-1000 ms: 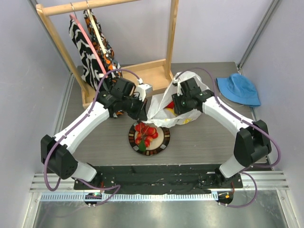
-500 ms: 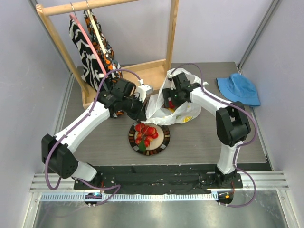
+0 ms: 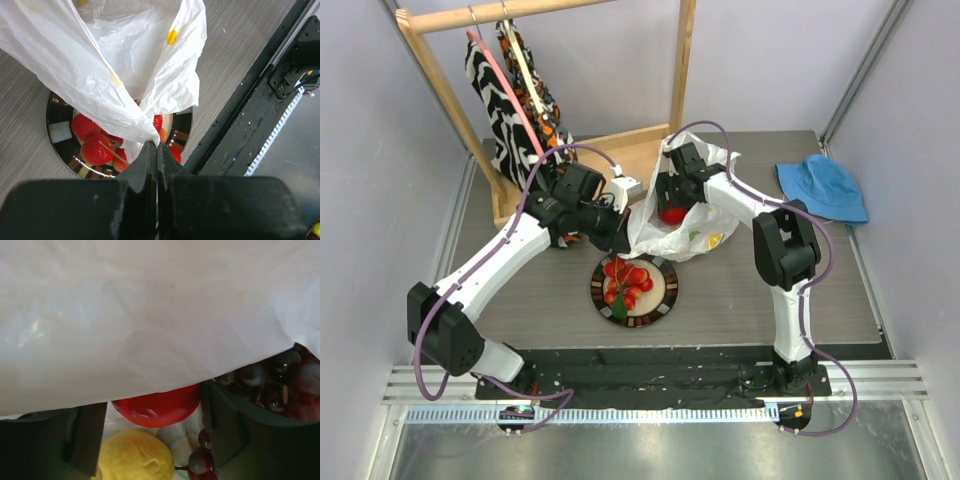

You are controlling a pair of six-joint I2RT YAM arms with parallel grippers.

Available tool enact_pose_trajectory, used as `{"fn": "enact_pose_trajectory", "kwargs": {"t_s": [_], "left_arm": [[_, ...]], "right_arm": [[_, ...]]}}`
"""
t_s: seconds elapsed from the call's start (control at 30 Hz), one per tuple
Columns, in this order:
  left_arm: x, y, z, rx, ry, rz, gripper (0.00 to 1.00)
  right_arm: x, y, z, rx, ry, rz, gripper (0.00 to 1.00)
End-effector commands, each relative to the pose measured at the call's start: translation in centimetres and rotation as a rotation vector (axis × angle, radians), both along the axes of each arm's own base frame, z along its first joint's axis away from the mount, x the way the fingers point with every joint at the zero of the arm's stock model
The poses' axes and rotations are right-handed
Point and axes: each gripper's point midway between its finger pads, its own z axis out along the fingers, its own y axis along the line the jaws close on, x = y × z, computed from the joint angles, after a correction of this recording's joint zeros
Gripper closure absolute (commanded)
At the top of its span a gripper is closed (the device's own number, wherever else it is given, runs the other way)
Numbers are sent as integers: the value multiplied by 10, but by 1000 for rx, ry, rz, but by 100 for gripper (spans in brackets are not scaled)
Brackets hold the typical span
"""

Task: Take the fake fruits out of the plastic bag
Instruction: Take out the fake fruit from the plastic bag.

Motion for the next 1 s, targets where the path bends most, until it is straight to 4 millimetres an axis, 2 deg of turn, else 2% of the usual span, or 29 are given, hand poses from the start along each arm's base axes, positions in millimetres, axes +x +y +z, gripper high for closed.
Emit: {"fn": "enact_pose_trajectory", "kwargs": {"t_s": [0.0, 0.07, 0.1, 0.13, 0.2, 0.23, 0.27, 0.3, 0.33, 0.4, 0.43, 0.47, 0.6, 0.63, 0.67, 0.7, 0.77, 0.8, 0.83, 0.87, 0.9, 0.93, 0.97], "left_arm": [[9, -7, 20, -49, -43, -10, 100], [12, -8, 21, -50, -51, -7, 100], [14, -9, 22, -50, -55, -7, 100], [17, -10, 21, -46, -56, -4, 100], [24, -9, 21, -31, -73, 15, 100], [28, -11, 19, -23, -75, 20, 100], [38, -10, 25, -16, -108, 43, 100], [45, -11, 26, -8, -120, 55, 100], [57, -15, 34, -9, -152, 66, 100], [73, -16, 41, 10, -197, 91, 100], [83, -19, 36, 27, -205, 91, 100], [93, -23, 52, 10, -246, 93, 100], [124, -40, 67, -9, -290, 106, 100], [132, -44, 72, -15, -306, 112, 100], [142, -48, 64, -3, -303, 119, 100], [152, -51, 80, -14, -358, 113, 100], [165, -52, 80, 6, -383, 127, 100], [170, -53, 89, 2, -411, 137, 100], [175, -51, 90, 11, -427, 150, 100], [178, -50, 91, 13, -433, 158, 100], [181, -50, 89, 11, -425, 171, 100], [184, -47, 91, 7, -424, 187, 100], [186, -47, 91, 4, -421, 197, 100]], "right_arm": [[18, -8, 7, -46, -55, -2, 39], [20, -9, 20, -44, -90, 35, 55], [19, -9, 24, -43, -100, 49, 58], [20, -10, 41, -34, -131, 62, 61], [13, -17, 52, -45, -140, 90, 65], [9, -22, 73, -30, -167, 118, 66], [-3, -29, 72, -51, -137, 144, 66], [-9, -35, 80, -52, -136, 154, 67], [-18, -42, 99, -40, -158, 168, 67], [-40, -53, 105, -77, -139, 228, 68], [-48, -54, 110, -53, -133, 262, 68], [-63, -59, 124, -46, -151, 292, 68], [-95, -62, 150, -6, -212, 368, 68], [-99, -61, 156, 6, -223, 377, 68], [-108, -57, 169, 46, -247, 404, 68], [-113, -52, 177, 72, -261, 426, 68], [-126, -41, 196, 144, -298, 487, 68], [-134, -39, 213, 171, -345, 508, 68], [-141, -33, 222, 197, -367, 541, 68], [-150, -29, 226, 212, -377, 578, 68], [-170, -14, 231, 230, -388, 657, 68], [-181, -9, 225, 209, -381, 720, 68], [-194, -4, 210, 194, -353, 773, 68]]}}
